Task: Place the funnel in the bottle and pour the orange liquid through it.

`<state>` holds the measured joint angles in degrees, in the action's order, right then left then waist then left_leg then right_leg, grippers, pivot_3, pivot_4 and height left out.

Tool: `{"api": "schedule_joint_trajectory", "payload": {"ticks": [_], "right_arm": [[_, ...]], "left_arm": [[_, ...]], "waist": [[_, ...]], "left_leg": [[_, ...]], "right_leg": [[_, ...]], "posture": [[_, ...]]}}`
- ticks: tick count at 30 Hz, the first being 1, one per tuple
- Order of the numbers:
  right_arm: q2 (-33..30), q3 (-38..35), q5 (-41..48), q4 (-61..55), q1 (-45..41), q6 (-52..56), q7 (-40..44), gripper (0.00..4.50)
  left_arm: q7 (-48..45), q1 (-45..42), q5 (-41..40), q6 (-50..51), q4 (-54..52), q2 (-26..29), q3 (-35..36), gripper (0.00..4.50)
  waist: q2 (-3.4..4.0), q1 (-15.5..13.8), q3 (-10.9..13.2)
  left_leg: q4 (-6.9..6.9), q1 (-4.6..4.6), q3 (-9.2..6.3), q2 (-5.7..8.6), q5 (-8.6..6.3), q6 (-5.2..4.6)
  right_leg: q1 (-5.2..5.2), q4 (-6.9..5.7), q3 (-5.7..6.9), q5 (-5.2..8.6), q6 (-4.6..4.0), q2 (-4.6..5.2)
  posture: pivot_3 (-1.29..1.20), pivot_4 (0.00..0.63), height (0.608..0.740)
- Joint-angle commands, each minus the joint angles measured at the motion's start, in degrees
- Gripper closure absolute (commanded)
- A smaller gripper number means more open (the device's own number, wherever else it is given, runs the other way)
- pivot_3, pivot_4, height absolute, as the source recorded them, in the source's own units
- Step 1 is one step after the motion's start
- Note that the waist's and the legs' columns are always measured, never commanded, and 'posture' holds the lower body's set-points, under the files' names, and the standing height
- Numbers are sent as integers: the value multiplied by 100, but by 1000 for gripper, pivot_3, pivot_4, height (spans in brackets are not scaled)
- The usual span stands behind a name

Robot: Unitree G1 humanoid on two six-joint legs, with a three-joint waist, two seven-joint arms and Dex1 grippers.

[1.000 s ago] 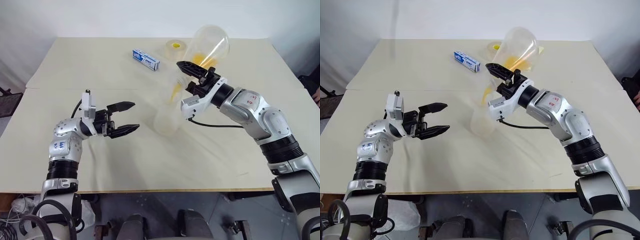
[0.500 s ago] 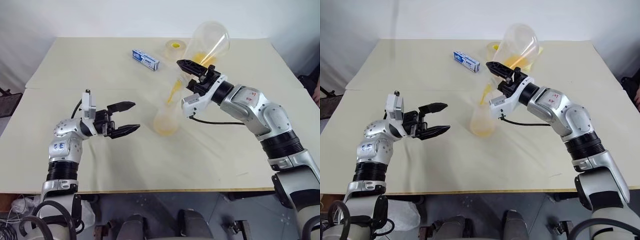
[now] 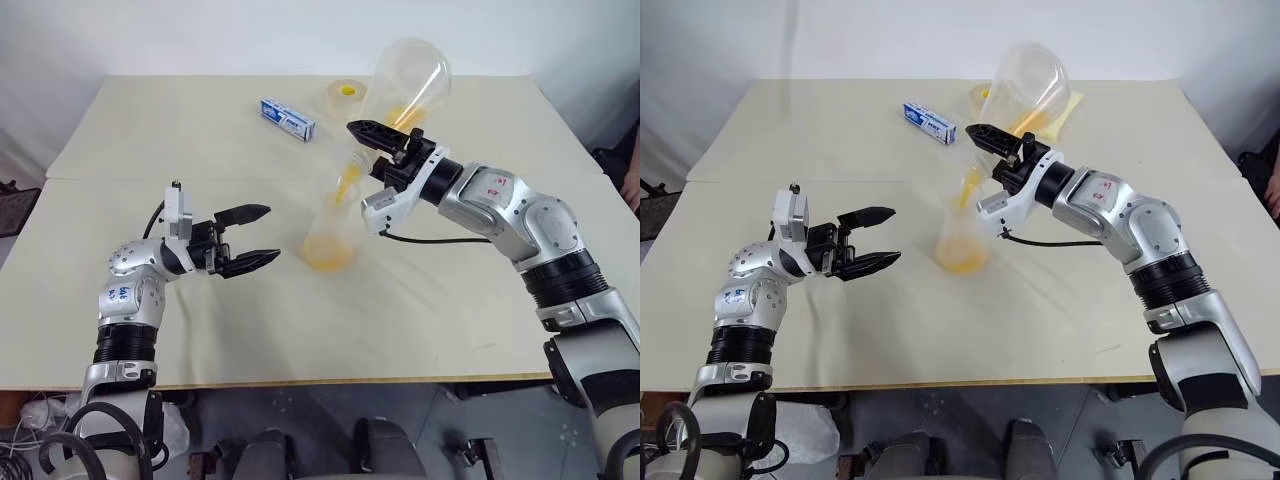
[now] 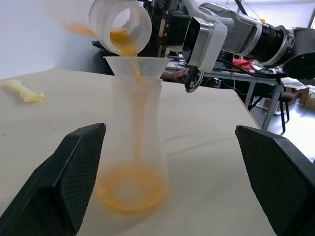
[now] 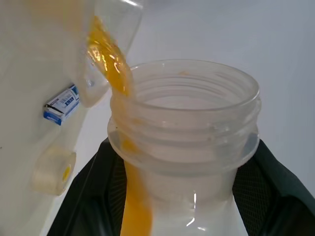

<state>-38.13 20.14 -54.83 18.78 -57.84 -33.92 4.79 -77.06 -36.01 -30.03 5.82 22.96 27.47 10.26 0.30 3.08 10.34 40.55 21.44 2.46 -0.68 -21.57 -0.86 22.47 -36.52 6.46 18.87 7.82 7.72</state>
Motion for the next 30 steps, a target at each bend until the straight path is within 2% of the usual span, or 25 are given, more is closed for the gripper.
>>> {"api": "schedule_joint_trajectory", "payload": {"ticks": [1, 30], "right_arm": [[-103, -14, -6, -19, -227, -86, -148, 2039], [-180, 175, -360, 137, -461, -353, -616, 2039]], "left_arm": [[15, -48, -140, -31, -162, -3, 79, 0], [73, -113, -121, -99, -91, -35, 86, 0]], "waist": [[0, 14, 0], [0, 23, 0]], "left_leg": [[0, 0, 0, 0, 0, 0], [-2, 0, 0, -2, 0, 0]], "right_leg": [[0, 0, 0, 0, 0, 0], [1, 0, -2, 0, 0, 0]], "posture": [[0, 150, 740], [0, 150, 740]]}}
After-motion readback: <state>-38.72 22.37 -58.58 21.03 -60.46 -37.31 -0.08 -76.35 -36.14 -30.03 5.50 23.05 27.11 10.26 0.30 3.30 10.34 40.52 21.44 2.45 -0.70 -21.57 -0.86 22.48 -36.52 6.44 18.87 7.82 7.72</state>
